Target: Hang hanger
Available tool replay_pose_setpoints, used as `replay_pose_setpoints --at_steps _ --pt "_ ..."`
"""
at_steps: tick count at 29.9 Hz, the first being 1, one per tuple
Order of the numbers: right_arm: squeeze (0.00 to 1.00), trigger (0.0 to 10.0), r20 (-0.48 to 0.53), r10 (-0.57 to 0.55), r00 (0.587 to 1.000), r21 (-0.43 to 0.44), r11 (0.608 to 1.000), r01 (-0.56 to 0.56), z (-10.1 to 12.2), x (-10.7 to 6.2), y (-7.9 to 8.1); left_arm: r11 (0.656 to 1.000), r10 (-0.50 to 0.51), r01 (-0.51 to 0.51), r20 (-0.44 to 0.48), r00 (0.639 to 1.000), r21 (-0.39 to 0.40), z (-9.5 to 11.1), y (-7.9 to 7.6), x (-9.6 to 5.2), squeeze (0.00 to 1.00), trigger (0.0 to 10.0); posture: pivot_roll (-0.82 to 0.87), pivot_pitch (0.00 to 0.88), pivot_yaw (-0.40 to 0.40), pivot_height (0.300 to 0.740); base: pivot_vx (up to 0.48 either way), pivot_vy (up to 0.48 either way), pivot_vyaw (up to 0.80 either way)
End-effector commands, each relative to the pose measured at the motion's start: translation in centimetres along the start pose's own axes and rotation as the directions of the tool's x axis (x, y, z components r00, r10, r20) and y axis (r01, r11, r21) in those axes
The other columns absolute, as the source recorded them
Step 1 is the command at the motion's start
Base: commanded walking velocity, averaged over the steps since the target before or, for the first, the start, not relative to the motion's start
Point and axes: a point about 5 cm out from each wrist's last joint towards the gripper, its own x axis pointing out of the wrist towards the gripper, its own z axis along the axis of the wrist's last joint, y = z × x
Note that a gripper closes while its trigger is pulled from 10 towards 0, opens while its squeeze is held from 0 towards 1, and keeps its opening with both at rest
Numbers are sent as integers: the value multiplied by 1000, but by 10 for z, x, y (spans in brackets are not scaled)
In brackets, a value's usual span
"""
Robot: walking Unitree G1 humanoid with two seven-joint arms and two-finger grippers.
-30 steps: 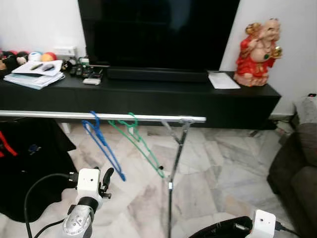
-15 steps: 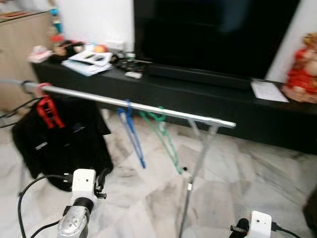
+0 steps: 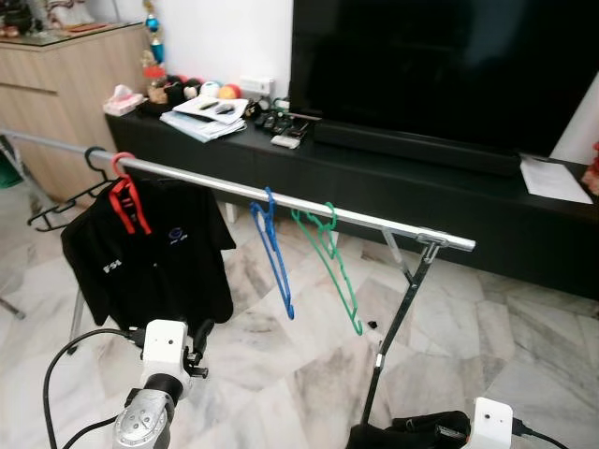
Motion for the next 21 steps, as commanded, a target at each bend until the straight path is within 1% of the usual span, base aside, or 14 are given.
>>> replay_pose_setpoints --at_steps 1,21 --pt "0 10000 11 -5 1000 0 1000 5 5 2 -2 1000 -6 6 -10 1000 5 -1 0 -1 0 10000 85 0 -54 740 277 0 0" --pt "0 10000 5 -6 1000 -4 1000 6 4 1 -2 999 -40 40 -6 999 12 -2 -6 -2 0 10000 86 0 -54 740 299 0 0"
